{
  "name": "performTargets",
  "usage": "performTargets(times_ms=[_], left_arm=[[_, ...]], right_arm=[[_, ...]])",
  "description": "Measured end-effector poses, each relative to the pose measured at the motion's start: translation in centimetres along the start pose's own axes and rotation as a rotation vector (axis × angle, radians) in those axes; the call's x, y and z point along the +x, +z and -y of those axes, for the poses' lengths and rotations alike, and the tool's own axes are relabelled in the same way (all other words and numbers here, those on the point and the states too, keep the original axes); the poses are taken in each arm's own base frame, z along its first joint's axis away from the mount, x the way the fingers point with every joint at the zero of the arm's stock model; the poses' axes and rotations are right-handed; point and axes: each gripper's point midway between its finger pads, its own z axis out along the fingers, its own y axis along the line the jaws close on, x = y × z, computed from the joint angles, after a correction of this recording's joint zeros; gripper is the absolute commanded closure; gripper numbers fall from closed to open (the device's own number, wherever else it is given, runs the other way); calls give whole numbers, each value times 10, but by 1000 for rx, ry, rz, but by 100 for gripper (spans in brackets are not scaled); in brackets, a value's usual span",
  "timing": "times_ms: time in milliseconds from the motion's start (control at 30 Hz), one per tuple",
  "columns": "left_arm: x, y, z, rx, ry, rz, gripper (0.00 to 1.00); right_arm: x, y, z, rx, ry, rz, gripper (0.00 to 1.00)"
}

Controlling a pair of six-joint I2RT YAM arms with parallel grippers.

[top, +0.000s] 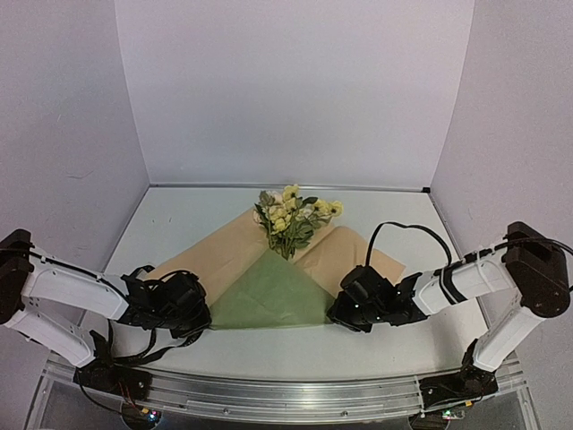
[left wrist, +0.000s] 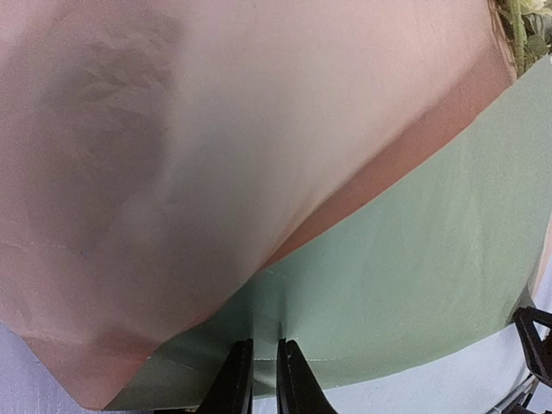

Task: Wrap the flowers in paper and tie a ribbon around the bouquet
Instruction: Press the fold line of the 1/4-folded wrapping paper.

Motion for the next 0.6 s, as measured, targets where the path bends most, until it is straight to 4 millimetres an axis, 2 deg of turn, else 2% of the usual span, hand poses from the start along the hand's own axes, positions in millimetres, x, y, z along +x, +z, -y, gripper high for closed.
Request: performTargets(times_ms=[100, 267, 467, 600], left_arm=[[0, 0, -1, -16, -20, -3, 87], [-1, -3, -1, -40, -25, -8, 74], [-5, -20, -21, -156, 32, -15, 73], [-6, -26, -8, -121, 42, -14, 73]], right_arm=[[-2, -3, 6, 7, 13, 6, 70], [-6, -4, 11, 18, 35, 10, 70], [-6, -4, 12, 17, 49, 7, 71], [-6, -4, 12, 17, 54, 6, 71]])
